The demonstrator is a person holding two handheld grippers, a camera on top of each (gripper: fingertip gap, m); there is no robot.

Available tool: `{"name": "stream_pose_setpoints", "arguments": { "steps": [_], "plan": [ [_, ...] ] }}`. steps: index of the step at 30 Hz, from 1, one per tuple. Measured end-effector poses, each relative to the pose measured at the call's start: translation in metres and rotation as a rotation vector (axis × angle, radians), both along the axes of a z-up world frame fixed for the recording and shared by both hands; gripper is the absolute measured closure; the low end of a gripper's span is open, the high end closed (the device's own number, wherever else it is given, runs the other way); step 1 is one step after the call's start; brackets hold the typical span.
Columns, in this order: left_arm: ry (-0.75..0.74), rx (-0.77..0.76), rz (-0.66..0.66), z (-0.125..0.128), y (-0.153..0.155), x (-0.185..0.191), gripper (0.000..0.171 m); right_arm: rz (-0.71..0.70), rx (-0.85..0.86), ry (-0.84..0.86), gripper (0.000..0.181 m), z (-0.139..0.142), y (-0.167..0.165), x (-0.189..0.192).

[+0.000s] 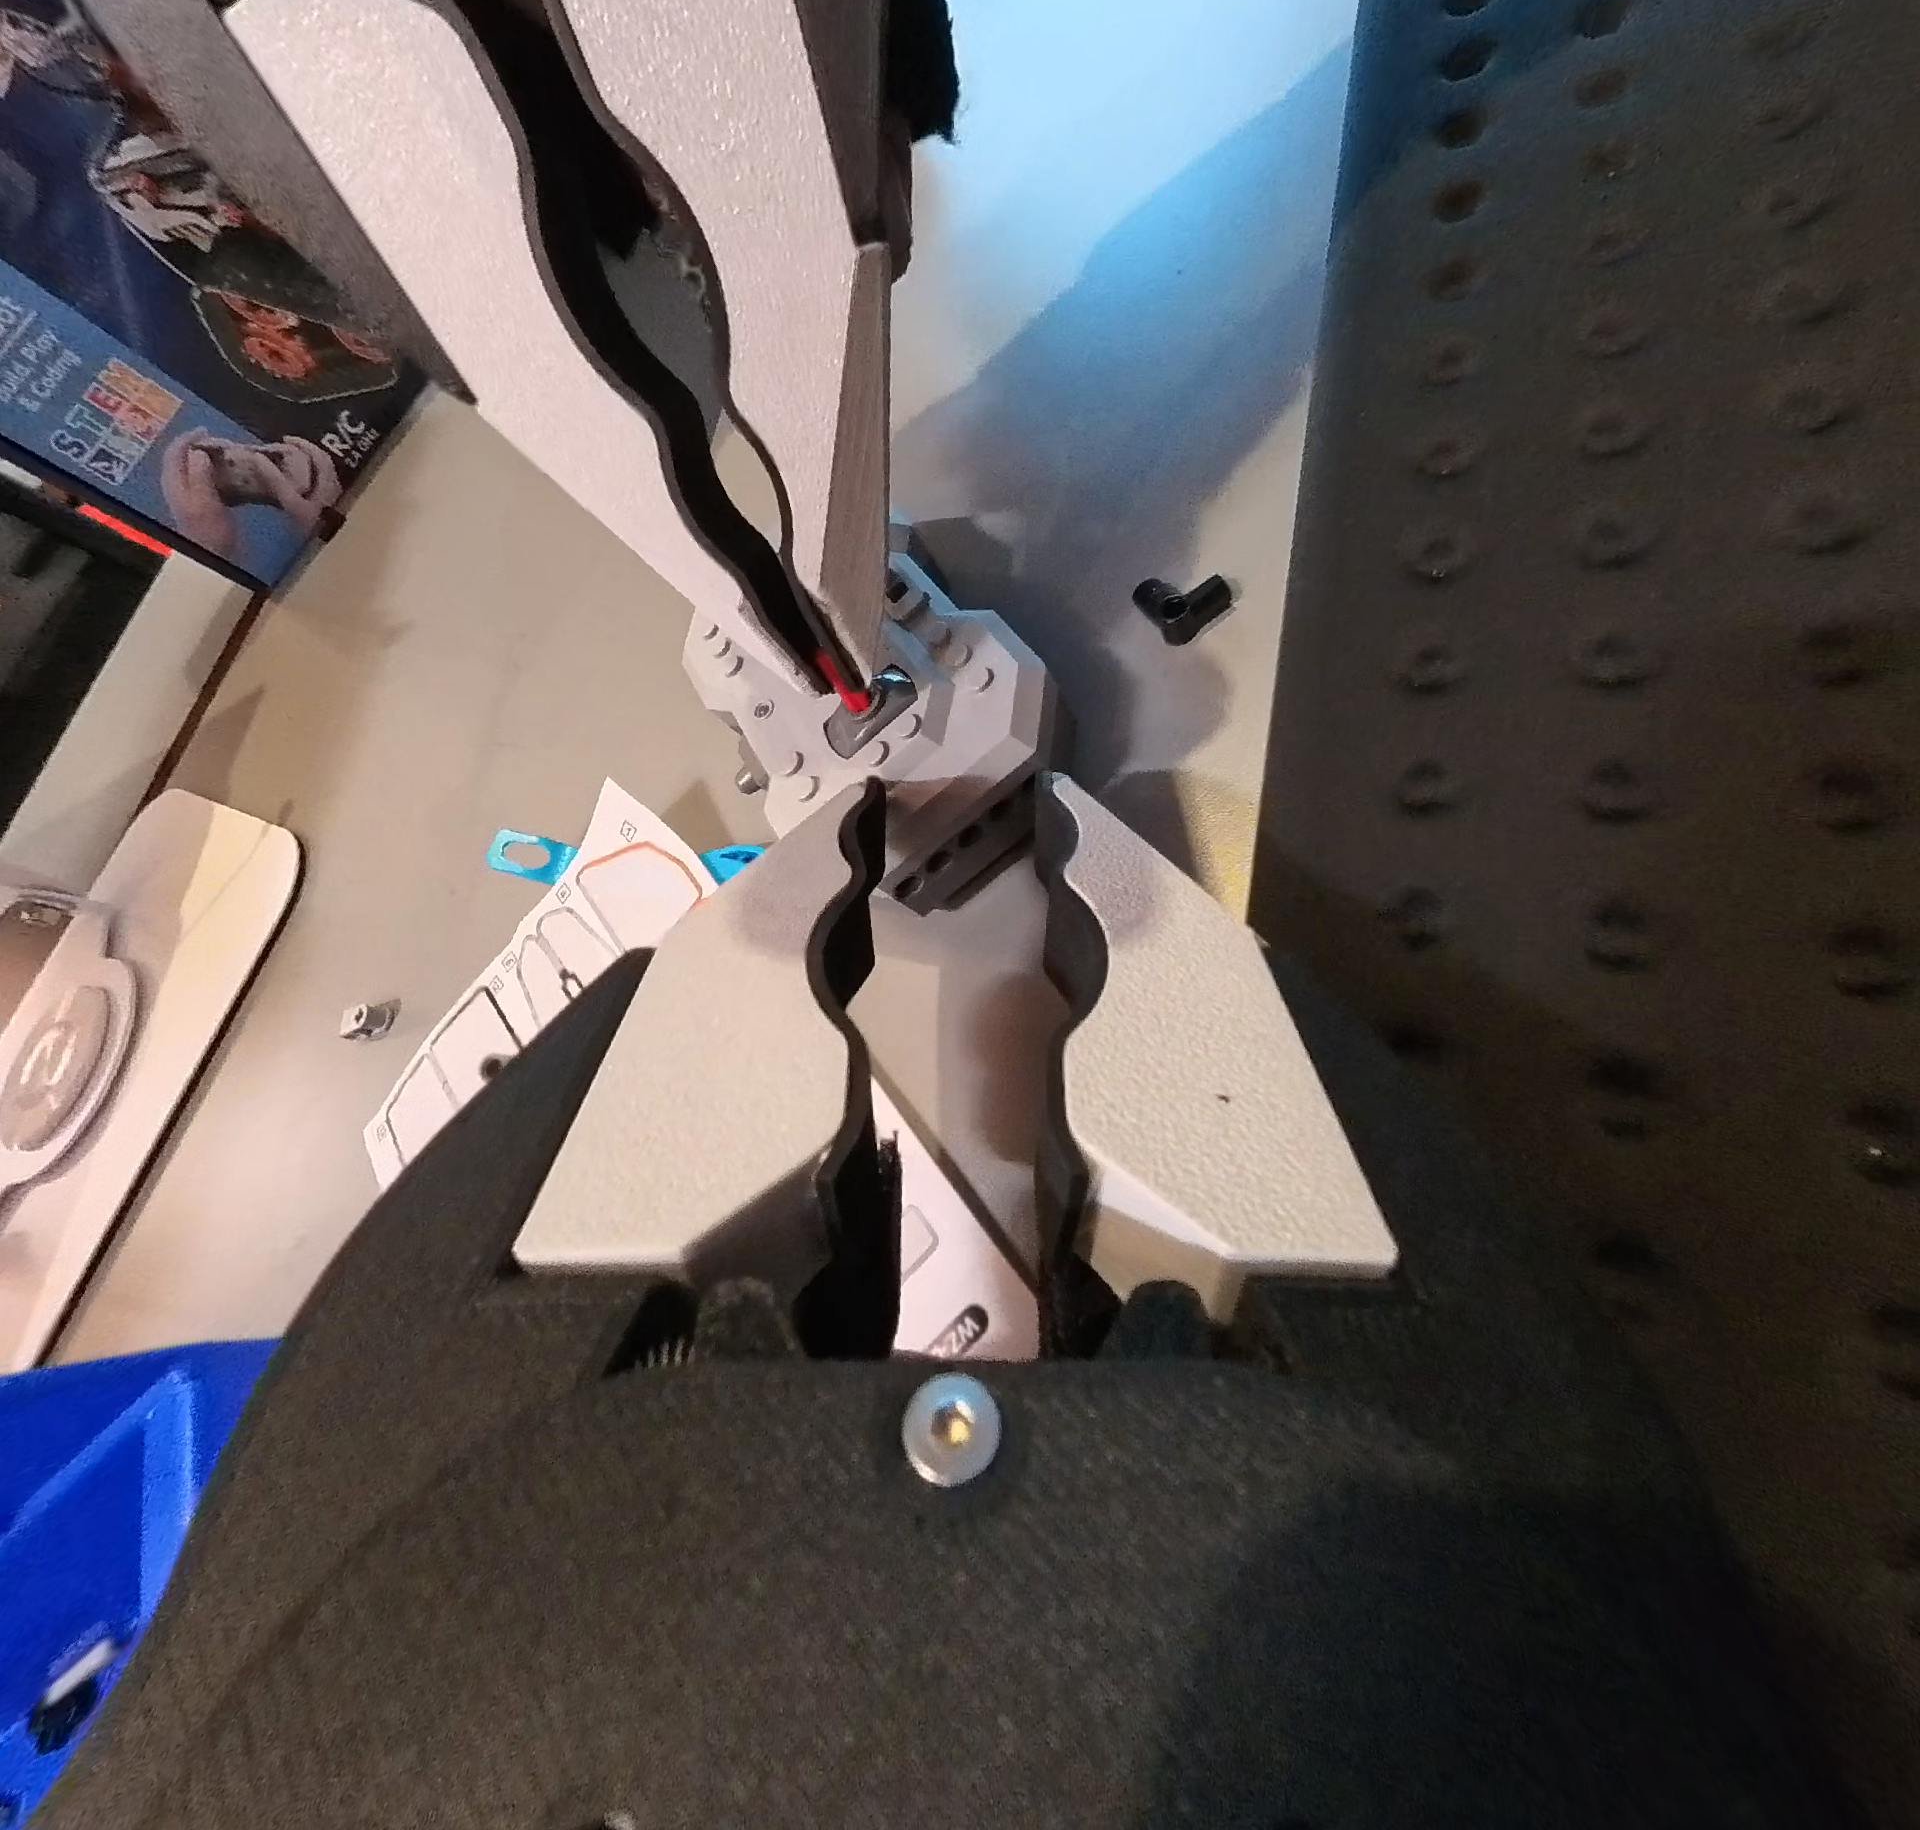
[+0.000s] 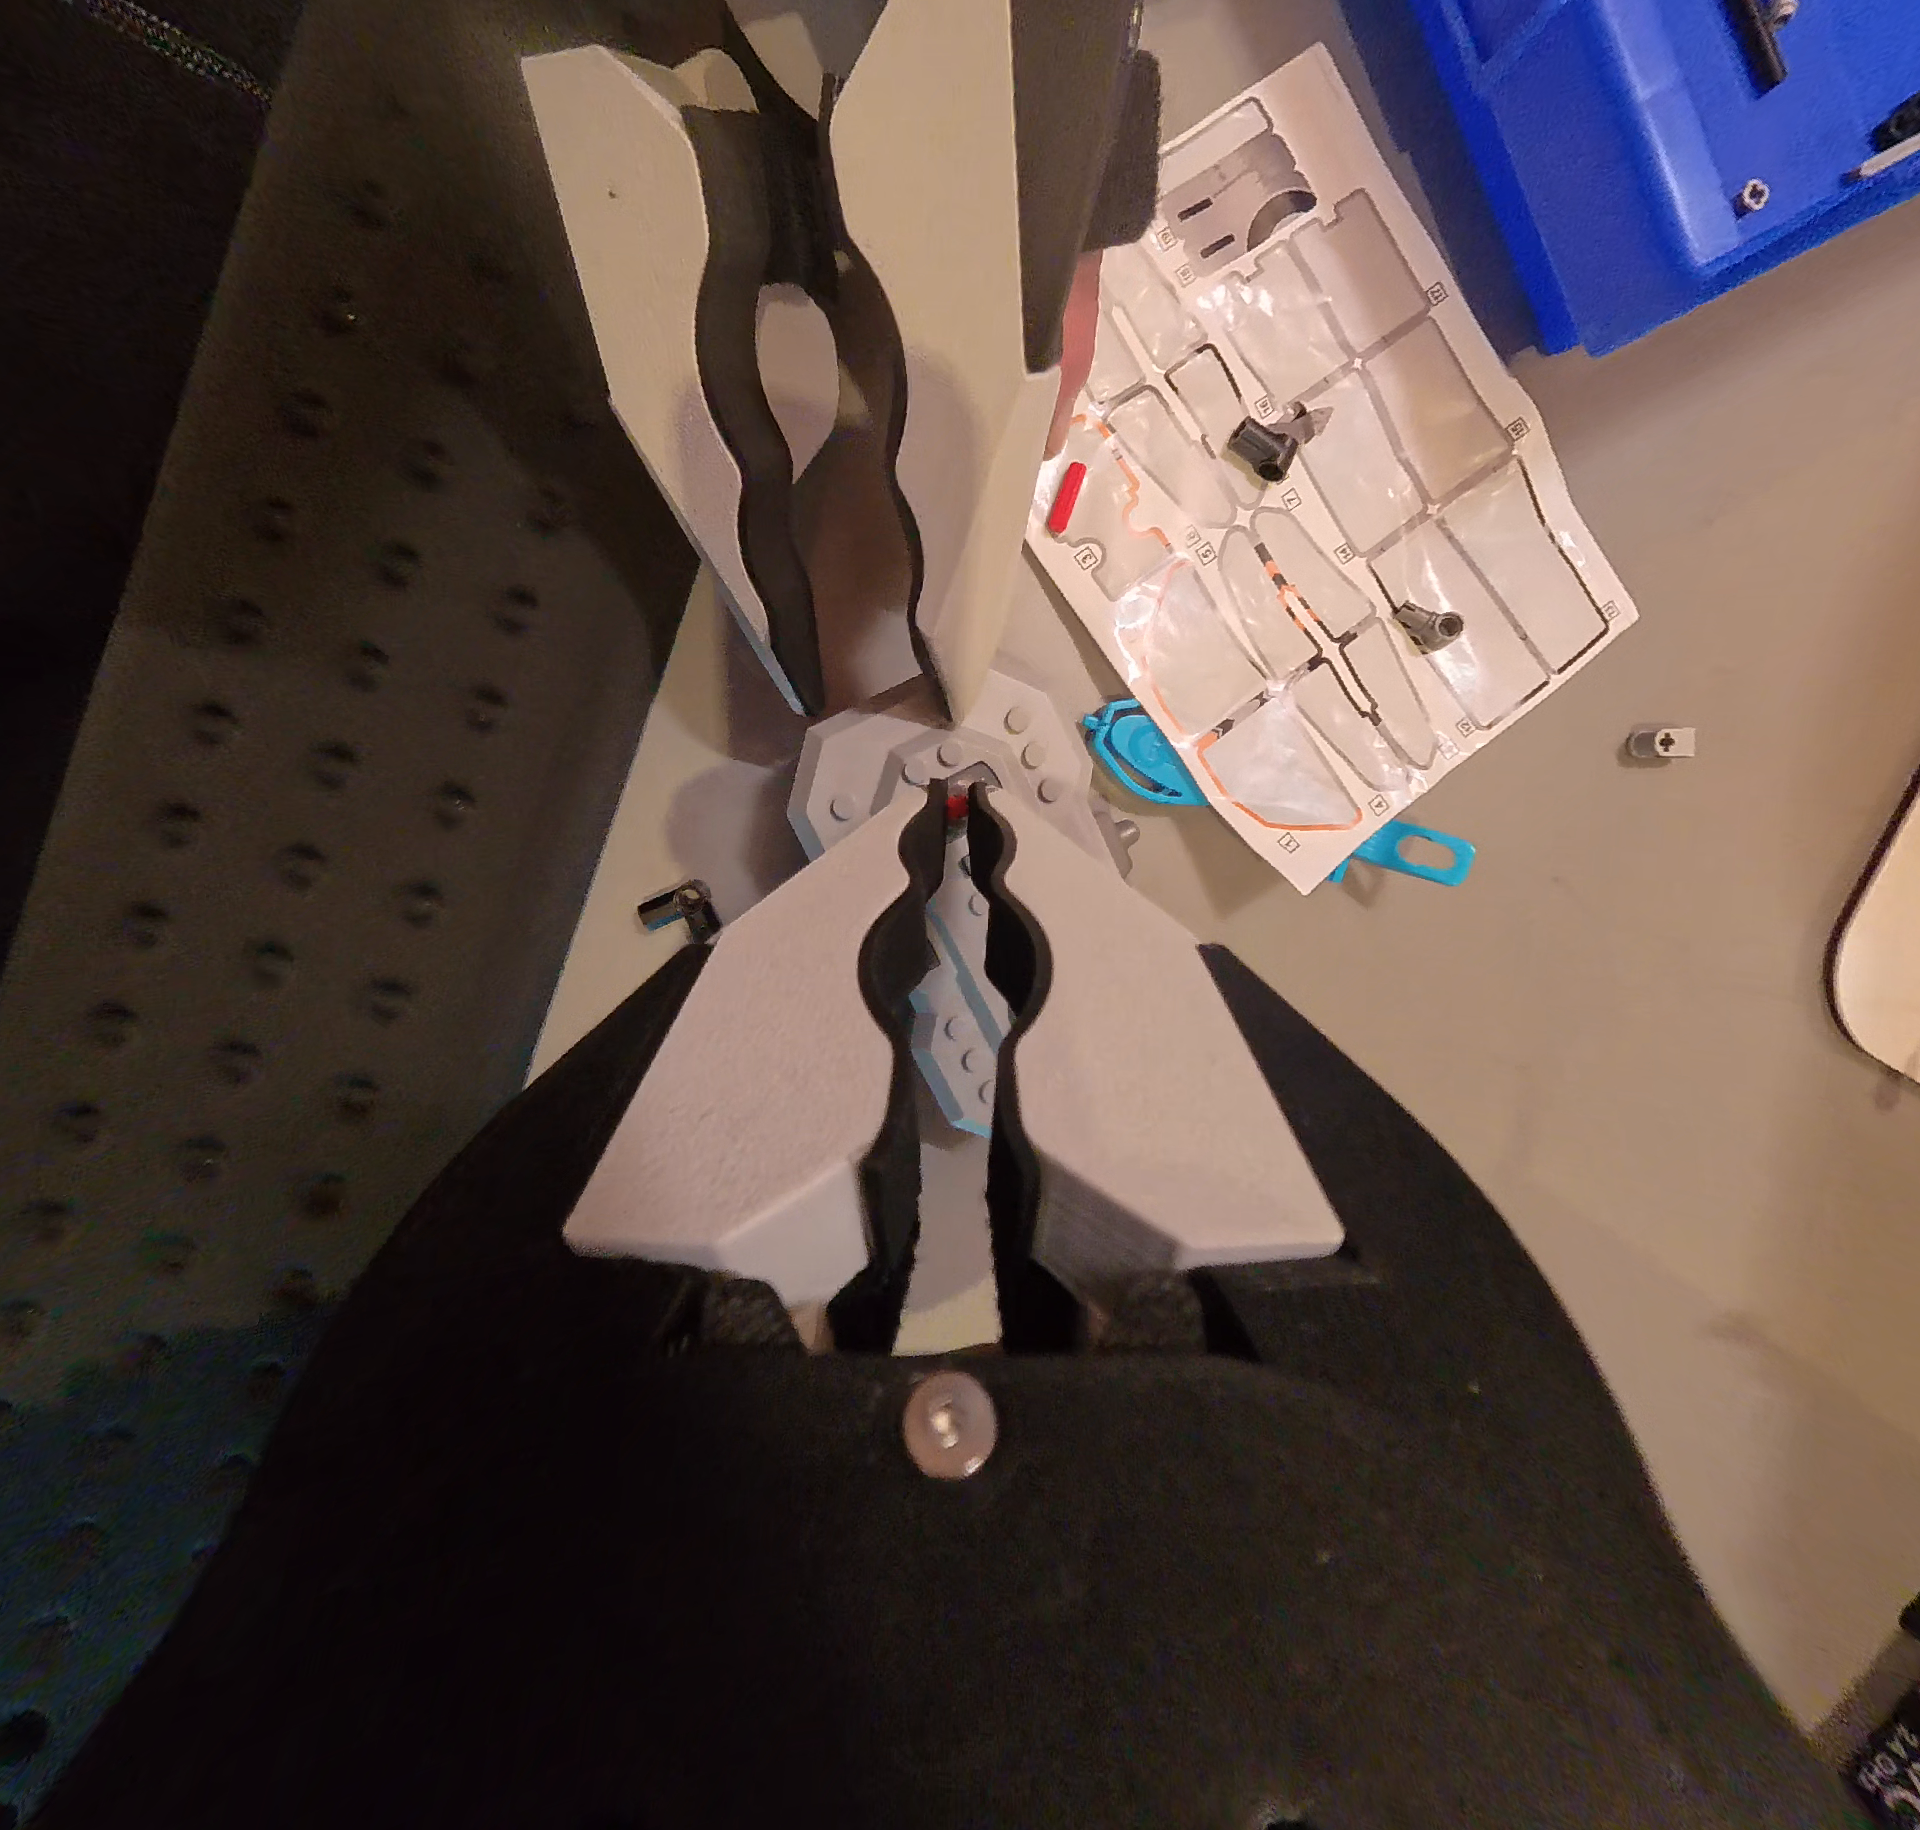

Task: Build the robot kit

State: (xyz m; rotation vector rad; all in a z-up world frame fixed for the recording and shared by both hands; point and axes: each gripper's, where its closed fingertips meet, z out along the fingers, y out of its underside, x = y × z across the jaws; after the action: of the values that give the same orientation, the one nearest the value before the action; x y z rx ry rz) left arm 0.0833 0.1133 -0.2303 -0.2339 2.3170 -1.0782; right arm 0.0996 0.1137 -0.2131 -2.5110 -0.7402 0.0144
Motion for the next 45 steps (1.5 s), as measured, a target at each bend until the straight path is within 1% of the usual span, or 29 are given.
{"name": "stream_pose_setpoints", "arguments": {
  "steps": [12,20,27,34,40,45],
  "plan": [
    [-0.033,0.025,-0.002,-0.001,-0.004,0.000,0.147,-0.023,-0.081,-0.096,0.180,-0.001,-0.006,0.000],
    [-0.047,0.041,-0.010,-0.001,-0.008,-0.001,0.149,-0.035,-0.105,-0.068,0.180,-0.001,-0.010,-0.002],
    [-0.053,0.043,-0.009,-0.001,-0.009,0.000,0.150,0.011,-0.161,-0.031,0.180,-0.002,-0.011,-0.002],
    [-0.052,0.043,-0.009,-0.001,-0.010,0.000,0.151,-0.004,-0.208,-0.019,0.180,-0.002,-0.013,-0.002],
    [-0.054,0.047,-0.009,-0.001,-0.010,0.000,0.151,-0.002,-0.234,-0.054,0.180,-0.003,-0.014,-0.002],
    [-0.053,0.048,-0.008,-0.001,-0.010,0.000,0.151,0.018,-0.275,-0.117,0.180,-0.003,-0.014,-0.003]
  ]
}}
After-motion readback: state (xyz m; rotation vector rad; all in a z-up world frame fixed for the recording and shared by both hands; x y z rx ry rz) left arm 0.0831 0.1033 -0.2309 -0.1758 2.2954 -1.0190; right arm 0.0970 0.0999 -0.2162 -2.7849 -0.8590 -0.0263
